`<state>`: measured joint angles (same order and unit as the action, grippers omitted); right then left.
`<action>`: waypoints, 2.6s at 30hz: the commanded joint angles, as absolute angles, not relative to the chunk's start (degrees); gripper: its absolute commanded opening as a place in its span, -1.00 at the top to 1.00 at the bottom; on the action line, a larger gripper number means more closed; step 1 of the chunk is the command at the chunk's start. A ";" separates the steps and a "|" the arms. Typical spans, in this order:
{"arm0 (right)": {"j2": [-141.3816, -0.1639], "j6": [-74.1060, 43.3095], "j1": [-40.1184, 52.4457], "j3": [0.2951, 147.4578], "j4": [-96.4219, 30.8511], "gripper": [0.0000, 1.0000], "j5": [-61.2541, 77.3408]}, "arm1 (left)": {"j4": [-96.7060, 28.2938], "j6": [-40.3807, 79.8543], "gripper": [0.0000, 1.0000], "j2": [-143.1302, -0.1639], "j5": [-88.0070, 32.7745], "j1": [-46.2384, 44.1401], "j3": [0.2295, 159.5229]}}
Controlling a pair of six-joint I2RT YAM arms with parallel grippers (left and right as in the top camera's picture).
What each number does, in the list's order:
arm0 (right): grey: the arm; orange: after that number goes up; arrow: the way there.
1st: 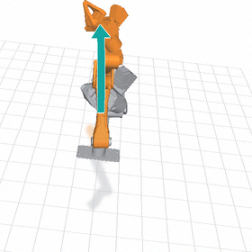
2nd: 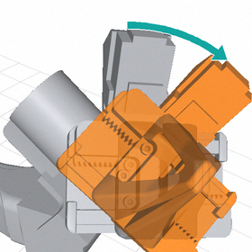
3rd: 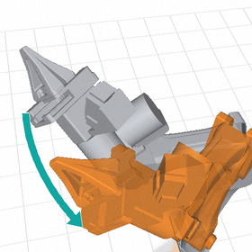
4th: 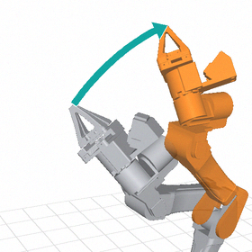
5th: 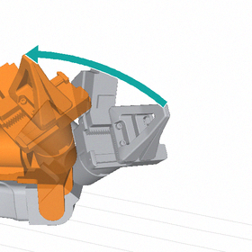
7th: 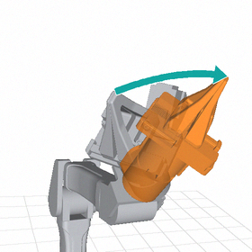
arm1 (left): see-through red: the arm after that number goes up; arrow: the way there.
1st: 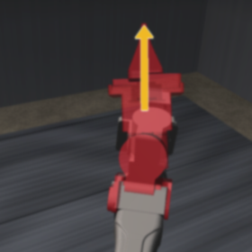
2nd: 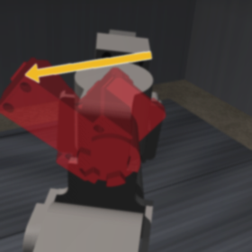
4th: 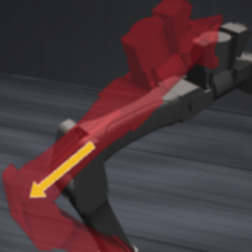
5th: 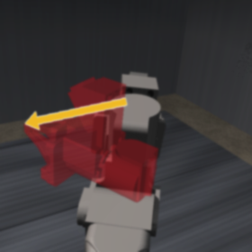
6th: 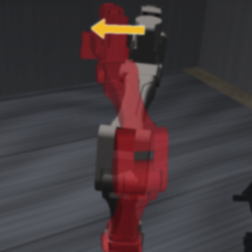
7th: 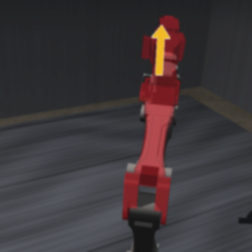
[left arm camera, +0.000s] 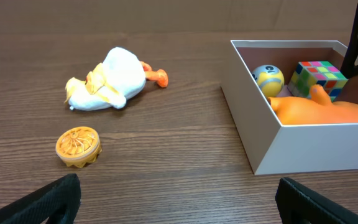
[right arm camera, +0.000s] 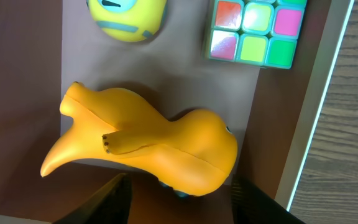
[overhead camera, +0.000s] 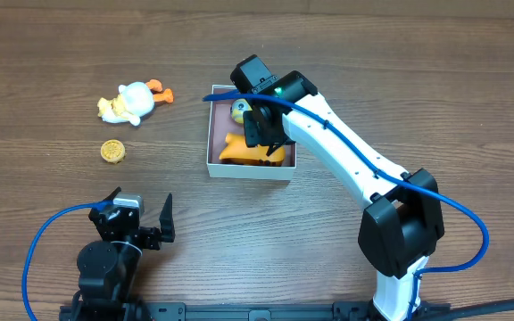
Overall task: Pack container
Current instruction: 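Open the right gripper and raise it back to the right, then raise the left gripper and move it over the yellow coin toy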
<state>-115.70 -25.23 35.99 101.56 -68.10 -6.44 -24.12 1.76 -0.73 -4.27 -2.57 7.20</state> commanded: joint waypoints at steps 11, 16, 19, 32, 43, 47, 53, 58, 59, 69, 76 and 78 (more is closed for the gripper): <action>-115.74 -15.46 36.05 111.72 -68.99 -0.23 -2.55 | -23.90 2.57 -1.00 -0.23 -4.08 -2.22 6.94; -115.74 -13.74 37.06 118.63 -72.60 -0.29 -2.59 | -23.90 2.57 -1.00 -0.23 -4.08 -2.22 6.94; -115.74 -19.22 35.24 120.64 -75.24 -0.33 -10.79 | -23.90 2.57 -1.00 -0.23 -4.08 -2.22 6.94; -115.74 -29.23 12.05 120.84 -79.94 -1.00 -19.86 | -23.90 2.59 -1.00 -0.23 -4.05 -2.22 6.94; -115.74 -29.21 9.26 120.81 -79.85 -1.00 -16.99 | -23.90 2.55 -1.00 -0.23 -3.92 -2.22 6.94; -115.74 -29.21 9.26 120.81 -79.85 -1.00 -17.02 | -23.86 5.17 -1.00 -0.23 -5.63 -2.24 7.44; -115.74 -29.21 9.26 120.81 -79.85 -1.00 -15.16 | -33.63 9.10 -1.00 -4.23 0.54 -2.24 25.63; -115.74 -29.21 9.26 120.81 -79.85 -1.00 -15.16 | -38.89 14.72 -1.00 -16.64 -0.89 -2.24 43.75; -115.74 -29.21 9.26 120.81 -79.85 -1.00 -15.16 | -40.18 15.79 -1.00 -19.77 -2.57 -2.24 47.59; -115.74 -29.21 9.26 120.81 -79.85 -1.00 -15.16 | -75.96 12.32 -1.00 -49.04 -9.30 -2.26 75.96; -115.74 -29.21 9.26 120.81 -79.85 -1.00 -15.16 | -78.30 13.69 -1.00 -62.37 -17.96 -2.26 75.48; -115.74 -29.21 9.26 120.81 -79.85 -1.00 -15.16 | -76.40 13.80 -0.94 -65.91 -13.50 -2.26 75.48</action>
